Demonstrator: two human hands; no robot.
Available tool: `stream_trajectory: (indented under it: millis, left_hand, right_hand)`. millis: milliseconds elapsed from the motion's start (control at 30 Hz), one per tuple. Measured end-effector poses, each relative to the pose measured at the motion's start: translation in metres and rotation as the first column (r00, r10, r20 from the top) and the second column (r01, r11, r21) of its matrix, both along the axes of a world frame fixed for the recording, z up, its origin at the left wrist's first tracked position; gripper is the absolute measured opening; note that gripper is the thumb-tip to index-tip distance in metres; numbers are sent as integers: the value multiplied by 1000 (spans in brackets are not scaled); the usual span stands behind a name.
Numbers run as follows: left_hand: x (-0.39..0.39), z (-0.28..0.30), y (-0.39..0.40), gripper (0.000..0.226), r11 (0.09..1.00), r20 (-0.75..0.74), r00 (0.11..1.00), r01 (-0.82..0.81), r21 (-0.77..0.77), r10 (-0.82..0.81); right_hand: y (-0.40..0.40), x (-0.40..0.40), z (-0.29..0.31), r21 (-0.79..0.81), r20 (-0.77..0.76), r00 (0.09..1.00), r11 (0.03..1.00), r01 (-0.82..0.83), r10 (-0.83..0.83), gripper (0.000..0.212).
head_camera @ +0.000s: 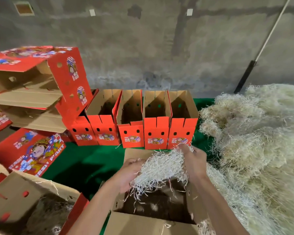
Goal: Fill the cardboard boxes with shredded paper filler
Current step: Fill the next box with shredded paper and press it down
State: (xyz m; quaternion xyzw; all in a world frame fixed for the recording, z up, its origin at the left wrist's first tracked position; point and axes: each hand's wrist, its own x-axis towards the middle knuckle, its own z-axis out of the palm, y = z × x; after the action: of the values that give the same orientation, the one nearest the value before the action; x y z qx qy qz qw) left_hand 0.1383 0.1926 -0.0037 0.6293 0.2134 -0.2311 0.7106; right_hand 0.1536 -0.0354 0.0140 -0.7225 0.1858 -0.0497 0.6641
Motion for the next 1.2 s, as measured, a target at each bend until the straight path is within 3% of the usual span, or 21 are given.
stream_trajectory:
  millis: [67,167,233,300,367,433,467,533,667,800,933,1033,1133,1200]
  left_hand:
    - [3,-4,7,66,997,67,997,-45,-56,48]
    - [29,7,13,57,932,98,936,-319,-175,338]
    - [39,14,18,43,897,82,901,-407,-174,425]
    - [34,11,24,28,937,146,930,-346,47,336]
    - [16,4,25,25,940,180,978,-153,304,101]
    - [0,0,22,21,931,154,986,-3,366,-58]
    - [-3,4,21,18,940,155,987,-17,340,-38]
    - [6,14,21,21,938,175,972,-202,282,156]
    - [29,27,22,55,878,143,876,-474,70,461]
    - [12,18,16,76,928,84,925,-370,-39,372]
    - [-7,8,-2,94,943,54,958,-268,-196,283]
    - [-11,2,-33,108,906,24,917,-389,-164,398]
    - [-4,-8,-46,98,805,25,812,-572,-157,582]
    - [-11,-9,-45,93,809,61,814,-561,-175,577]
  right_hand:
    - [1,-6,-4,-21,50,999,1000,-1,2,78]
    - [28,-34,-26,23,65,993,994,-103,101,75]
    - [42,-53,-34,39,48,986,986,-164,162,67]
    - [36,-44,-34,-30,40,982,983,-183,184,70]
    - [17,-22,-24,-81,27,988,986,-147,150,70]
    - [0,-4,-10,-71,56,993,993,-99,104,73]
    - [-3,-3,-9,-49,97,991,995,-89,93,73]
    - [8,-14,-8,-51,103,989,994,-97,102,74]
    - [43,-60,-19,-77,102,951,956,-284,291,62]
    - [44,-49,-10,-98,180,965,979,-177,192,62]
    - [34,-31,-4,-236,347,924,968,-81,162,64]
    - [39,-24,-9,-288,353,923,956,-52,156,68]
    - [39,-20,-11,-206,302,950,978,-15,78,66]
    - [30,-11,-6,-156,268,963,988,8,35,62]
